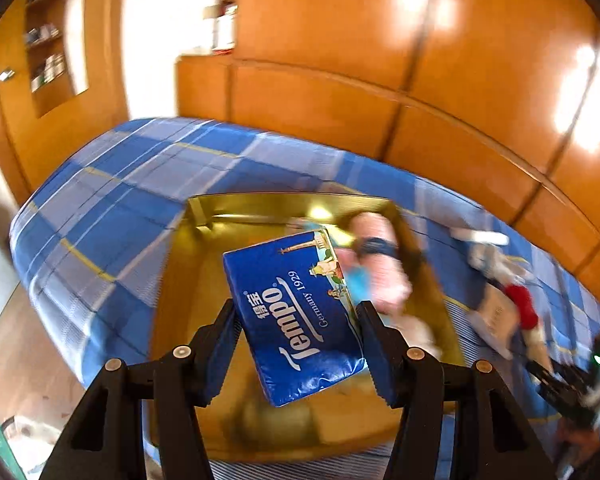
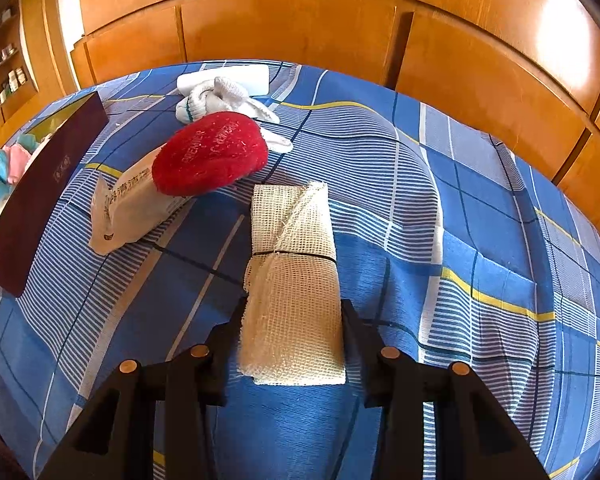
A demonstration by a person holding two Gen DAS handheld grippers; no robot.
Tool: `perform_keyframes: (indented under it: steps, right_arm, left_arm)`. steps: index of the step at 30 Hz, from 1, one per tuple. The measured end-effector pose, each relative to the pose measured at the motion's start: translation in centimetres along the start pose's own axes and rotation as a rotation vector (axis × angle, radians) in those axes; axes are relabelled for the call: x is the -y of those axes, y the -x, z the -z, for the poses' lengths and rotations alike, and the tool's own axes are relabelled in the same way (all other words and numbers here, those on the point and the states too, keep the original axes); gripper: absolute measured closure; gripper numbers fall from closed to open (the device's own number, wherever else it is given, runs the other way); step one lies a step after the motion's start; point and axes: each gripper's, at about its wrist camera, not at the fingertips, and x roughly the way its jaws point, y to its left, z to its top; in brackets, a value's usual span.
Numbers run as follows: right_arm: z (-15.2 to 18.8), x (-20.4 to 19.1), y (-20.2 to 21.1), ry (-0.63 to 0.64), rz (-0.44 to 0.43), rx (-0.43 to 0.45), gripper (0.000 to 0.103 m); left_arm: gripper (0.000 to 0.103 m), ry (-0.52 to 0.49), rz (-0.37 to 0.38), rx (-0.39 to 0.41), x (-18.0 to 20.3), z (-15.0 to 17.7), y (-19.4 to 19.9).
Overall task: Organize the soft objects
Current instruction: 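Carry the tissue pack into the gold tray and open the left gripper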
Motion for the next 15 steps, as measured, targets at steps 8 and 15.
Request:
perform_keyframes:
  steps: [8,15]
  right_arm:
    - [-0.1,0.0,0.0,-0.004,0.0,-0.004,0.062]
    - [-0.1,0.0,0.0,-0.003,0.001,-0.004,0.062]
  left_arm:
    - [0.044,0.059,-0.028,-0.132,-3.7,-1.9,-6.4]
    - [0.044,-0.002,-0.047,-0.186,-2.0,-3.4,-11.2]
